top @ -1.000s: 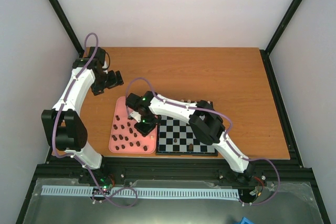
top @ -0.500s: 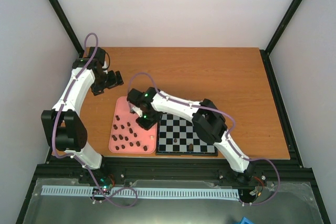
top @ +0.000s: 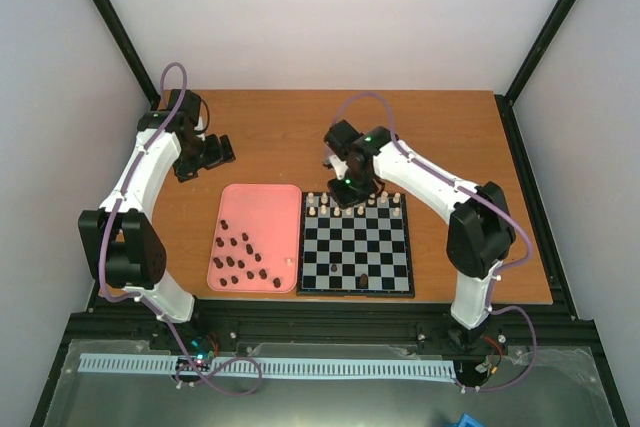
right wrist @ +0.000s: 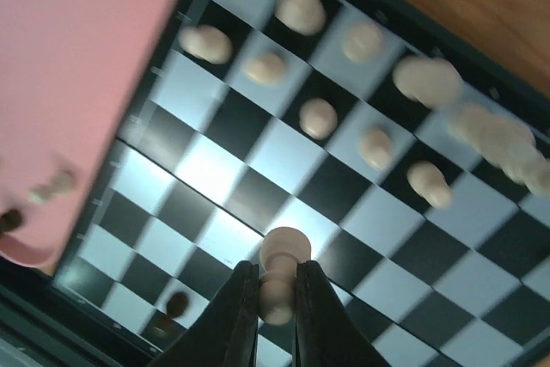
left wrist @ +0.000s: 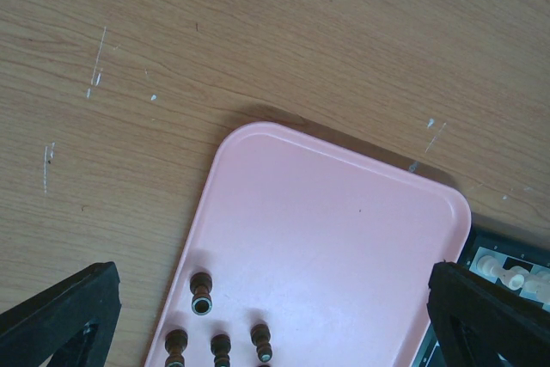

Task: Set up the chess pieces on the board
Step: Place the chess piece on the chessboard.

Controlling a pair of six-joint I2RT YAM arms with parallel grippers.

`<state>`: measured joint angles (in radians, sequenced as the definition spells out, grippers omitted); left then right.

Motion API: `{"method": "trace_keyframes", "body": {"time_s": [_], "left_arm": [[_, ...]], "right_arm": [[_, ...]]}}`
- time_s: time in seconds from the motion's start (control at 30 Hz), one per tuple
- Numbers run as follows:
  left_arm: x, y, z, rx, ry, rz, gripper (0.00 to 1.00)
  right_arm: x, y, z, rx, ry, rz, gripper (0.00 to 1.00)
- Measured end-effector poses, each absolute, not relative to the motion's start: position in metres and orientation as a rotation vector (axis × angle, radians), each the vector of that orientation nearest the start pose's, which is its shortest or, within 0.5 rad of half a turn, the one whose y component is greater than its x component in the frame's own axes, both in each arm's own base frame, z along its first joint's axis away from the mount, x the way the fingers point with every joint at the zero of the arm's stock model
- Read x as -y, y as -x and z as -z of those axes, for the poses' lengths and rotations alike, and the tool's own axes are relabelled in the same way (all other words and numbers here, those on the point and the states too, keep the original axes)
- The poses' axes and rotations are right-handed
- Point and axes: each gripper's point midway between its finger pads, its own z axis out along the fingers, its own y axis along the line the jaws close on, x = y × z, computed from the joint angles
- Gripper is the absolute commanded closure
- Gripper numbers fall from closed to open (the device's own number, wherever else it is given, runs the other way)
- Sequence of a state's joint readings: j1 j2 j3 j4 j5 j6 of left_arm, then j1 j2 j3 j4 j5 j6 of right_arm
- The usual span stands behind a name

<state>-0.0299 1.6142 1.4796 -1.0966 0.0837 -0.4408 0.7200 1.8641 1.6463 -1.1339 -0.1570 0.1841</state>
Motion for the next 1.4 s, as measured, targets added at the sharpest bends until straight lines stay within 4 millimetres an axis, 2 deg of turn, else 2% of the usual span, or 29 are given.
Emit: {"method": "trace_keyframes", "body": {"time_s": [0.1, 0.23, 0.53, 0.83, 1.4], "left_arm": [[0.025, -0.363, -0.173, -2.767, 0.556, 0.228, 0.0], [0.026, -0.363, -0.173, -2.767, 0.556, 0.232, 0.0], [0.026, -0.363, -0.173, -2.768, 0.555, 0.232, 0.0], [0.026, -0.364, -0.172, -2.77, 0.556, 0.23, 0.0], [0.025, -0.368, -0.168, -2.78, 0.56, 0.223, 0.0]], "right_arm": [[-0.256, -0.282, -0.115, -2.968, 0.753, -0.308, 0.96], [-0.229, -0.279, -0.097, -3.05, 0.692, -0.248, 0.96], [-0.201, -0.297, -0.092, -3.062, 0.591, -0.175, 0.95], [-0.189, -0.307, -0.069, -3.094, 0.567, -0.12, 0.95], [-0.19, -0.32, -0.053, -3.081, 0.562, -0.115, 0.94]]}}
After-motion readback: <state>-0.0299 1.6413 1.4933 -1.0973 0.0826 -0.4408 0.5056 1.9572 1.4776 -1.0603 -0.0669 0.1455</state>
